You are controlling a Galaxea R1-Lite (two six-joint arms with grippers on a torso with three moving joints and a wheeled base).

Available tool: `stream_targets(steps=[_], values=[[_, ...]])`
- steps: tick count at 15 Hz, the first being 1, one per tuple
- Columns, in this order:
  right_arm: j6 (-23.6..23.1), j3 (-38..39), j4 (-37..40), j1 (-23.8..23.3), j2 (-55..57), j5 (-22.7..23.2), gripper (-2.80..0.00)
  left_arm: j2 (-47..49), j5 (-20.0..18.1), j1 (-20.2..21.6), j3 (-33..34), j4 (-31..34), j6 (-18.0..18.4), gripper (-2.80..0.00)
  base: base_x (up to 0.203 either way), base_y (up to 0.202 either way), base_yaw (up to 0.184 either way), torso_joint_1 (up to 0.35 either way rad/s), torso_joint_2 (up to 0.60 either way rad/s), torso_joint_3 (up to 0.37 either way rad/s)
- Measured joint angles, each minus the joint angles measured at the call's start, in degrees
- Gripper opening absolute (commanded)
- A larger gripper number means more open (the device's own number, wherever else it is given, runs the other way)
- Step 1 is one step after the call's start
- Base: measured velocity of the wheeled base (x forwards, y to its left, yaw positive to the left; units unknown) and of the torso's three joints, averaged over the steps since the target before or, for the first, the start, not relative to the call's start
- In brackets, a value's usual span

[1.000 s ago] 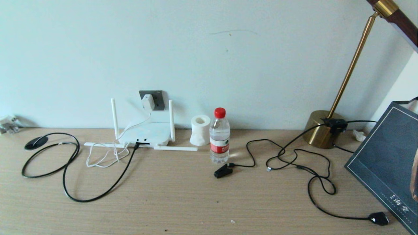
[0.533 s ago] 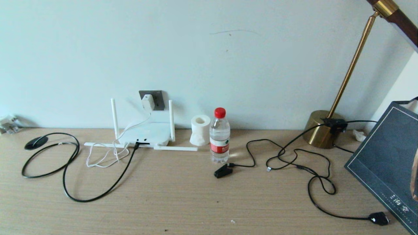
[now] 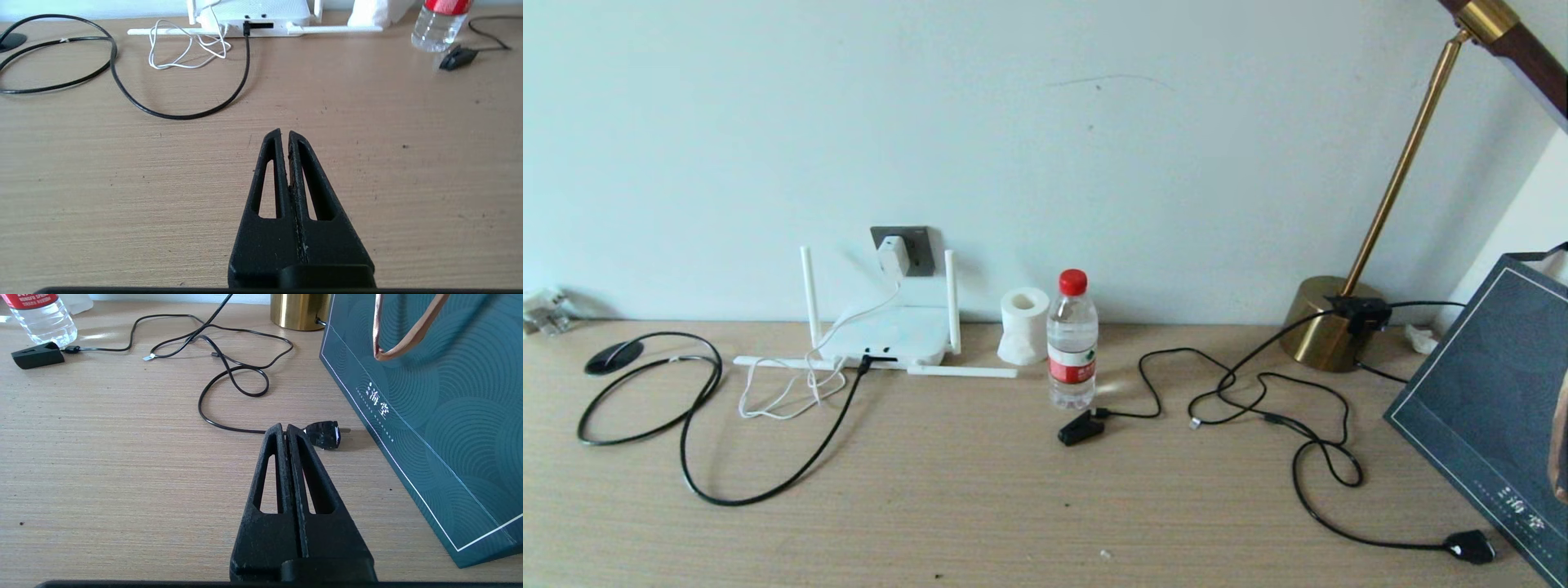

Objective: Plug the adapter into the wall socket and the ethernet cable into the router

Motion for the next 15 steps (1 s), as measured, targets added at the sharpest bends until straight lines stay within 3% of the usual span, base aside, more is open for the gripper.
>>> stream_targets(steps=[11,15], values=[[-2.76,0.02,0.1,0.0,0.0,0.69,-2.8,-0.33,0.08,0.07,0.1,-0.3,-0.44,-2.8,0.0,0.0,0.0,0.0,0.0,0.0],[-0.42,0.05,0.07,0.0,0.0,0.08,-2.8,-0.33,0.08,0.07,0.1,-0.28,-0.44,-2.8,0.0,0.0,0.0,0.0,0.0,0.0]])
